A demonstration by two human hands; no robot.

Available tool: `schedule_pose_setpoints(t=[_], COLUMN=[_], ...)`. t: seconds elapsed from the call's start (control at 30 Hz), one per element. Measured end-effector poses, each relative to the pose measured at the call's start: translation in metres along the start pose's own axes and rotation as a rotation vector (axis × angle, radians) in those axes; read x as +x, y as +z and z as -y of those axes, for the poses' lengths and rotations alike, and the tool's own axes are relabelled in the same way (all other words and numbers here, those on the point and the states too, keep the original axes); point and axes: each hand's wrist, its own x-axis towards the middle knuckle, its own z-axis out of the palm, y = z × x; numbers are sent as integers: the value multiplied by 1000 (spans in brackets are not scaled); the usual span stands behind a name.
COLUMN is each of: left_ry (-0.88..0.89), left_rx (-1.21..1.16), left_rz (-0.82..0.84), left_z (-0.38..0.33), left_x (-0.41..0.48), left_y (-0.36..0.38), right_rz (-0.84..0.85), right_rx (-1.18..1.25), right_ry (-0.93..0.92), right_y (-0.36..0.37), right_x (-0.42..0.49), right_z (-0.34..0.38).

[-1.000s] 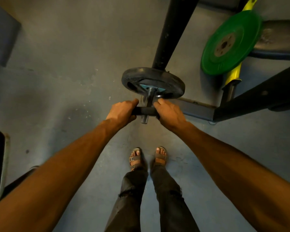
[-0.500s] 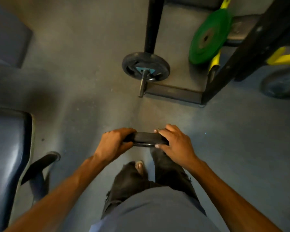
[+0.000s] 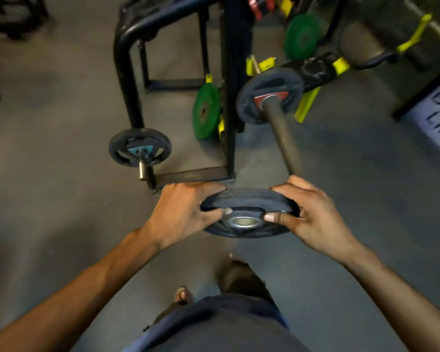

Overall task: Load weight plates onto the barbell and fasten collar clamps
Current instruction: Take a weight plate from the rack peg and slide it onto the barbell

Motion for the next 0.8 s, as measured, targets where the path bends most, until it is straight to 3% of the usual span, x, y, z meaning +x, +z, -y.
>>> schedule_pose_setpoints(t=[0.33, 0.57, 0.8], left_ry=[105, 28, -124], left_rx=[21, 58, 150], left_rz=[16, -21, -41], left_z=[-114, -142, -145], left_x=[71, 100, 91], left_y=[63, 107, 120], right_rz=[-39, -12, 34], right_rx=[-42, 9, 7], right_ry=[-20, -102, -257], right_y=[-95, -115, -100], right_x=[-37, -13, 13], right_z=[-111, -182, -203])
